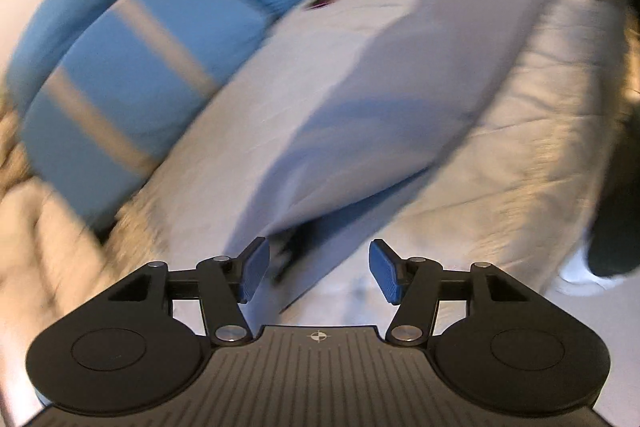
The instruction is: Fold clothes
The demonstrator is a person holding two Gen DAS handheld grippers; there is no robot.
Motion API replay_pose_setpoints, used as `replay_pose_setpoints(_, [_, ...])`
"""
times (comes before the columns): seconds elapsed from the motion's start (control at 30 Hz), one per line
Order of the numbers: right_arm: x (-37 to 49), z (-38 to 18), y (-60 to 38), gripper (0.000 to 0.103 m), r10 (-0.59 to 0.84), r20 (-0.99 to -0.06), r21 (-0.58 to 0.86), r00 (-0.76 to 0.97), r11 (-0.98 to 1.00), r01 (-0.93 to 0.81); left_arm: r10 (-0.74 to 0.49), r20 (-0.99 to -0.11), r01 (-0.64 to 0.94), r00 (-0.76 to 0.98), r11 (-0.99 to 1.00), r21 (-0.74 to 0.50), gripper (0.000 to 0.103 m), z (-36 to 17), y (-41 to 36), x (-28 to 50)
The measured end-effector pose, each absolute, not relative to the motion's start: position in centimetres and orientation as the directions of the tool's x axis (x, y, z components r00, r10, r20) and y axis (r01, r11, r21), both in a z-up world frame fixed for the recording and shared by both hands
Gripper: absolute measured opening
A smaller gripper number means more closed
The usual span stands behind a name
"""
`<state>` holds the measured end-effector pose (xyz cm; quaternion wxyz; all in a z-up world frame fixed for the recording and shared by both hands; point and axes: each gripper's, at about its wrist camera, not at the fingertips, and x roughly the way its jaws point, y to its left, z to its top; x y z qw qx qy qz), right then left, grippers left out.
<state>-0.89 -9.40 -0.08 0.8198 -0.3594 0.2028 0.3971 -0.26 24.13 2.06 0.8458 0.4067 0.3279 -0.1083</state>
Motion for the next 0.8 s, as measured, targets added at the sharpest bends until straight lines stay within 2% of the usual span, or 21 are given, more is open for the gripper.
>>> replay_pose_setpoints(0.23, [-1.0, -0.3, -9.1, 0.103, 0.502, -0.624, -0.428, 0.599, 0.421, -0.8, 0.199, -0.585, 0.353, 0.786, 0.632, 0.69, 0.051, 1.1, 25.9, 1.3])
replay_pose_setpoints(0.3, [-1.1, -0.4, -9.1, 0.103, 0.502, -0.624, -0.431, 0.598, 0.417, -0.8, 0.226, -0.577, 0.368, 0.785, 0.579, 0.727, 0.041, 0.7, 25.9, 1.5])
replay_pose_setpoints(0.37, [-1.2, -0.5, -9.1, 0.103, 0.503, -0.626, -0.434, 0.596, 0.411, -0.802, 0.238, -0.58, 0.394, 0.779, 0.534, 0.748, 0.01, 0.6, 25.9, 1.9])
replay_pose_setpoints(0.43, [-1.3, -0.8, -9.1, 0.103, 0.502, -0.628, -0.441, 0.594, 0.4, -0.804, 0.253, -0.574, 0.415, 0.779, 0.479, 0.774, 0.003, 0.4, 25.9, 2.2])
replay_pose_setpoints(0.6, [-1.5, -1.2, -9.1, 0.103, 0.502, -0.629, -0.449, 0.594, 0.39, -0.804, 0.271, -0.465, 0.38, 0.843, 0.313, 0.871, 0.003, 1.3, 25.7, 3.3])
replay_pose_setpoints(0.8, [-1.4, -1.3, -9.2, 0.103, 0.503, -0.63, -0.44, 0.591, 0.396, -0.806, 0.204, -0.312, 0.266, 0.928, 0.223, 0.938, 0.003, 2.6, 24.9, 4.9])
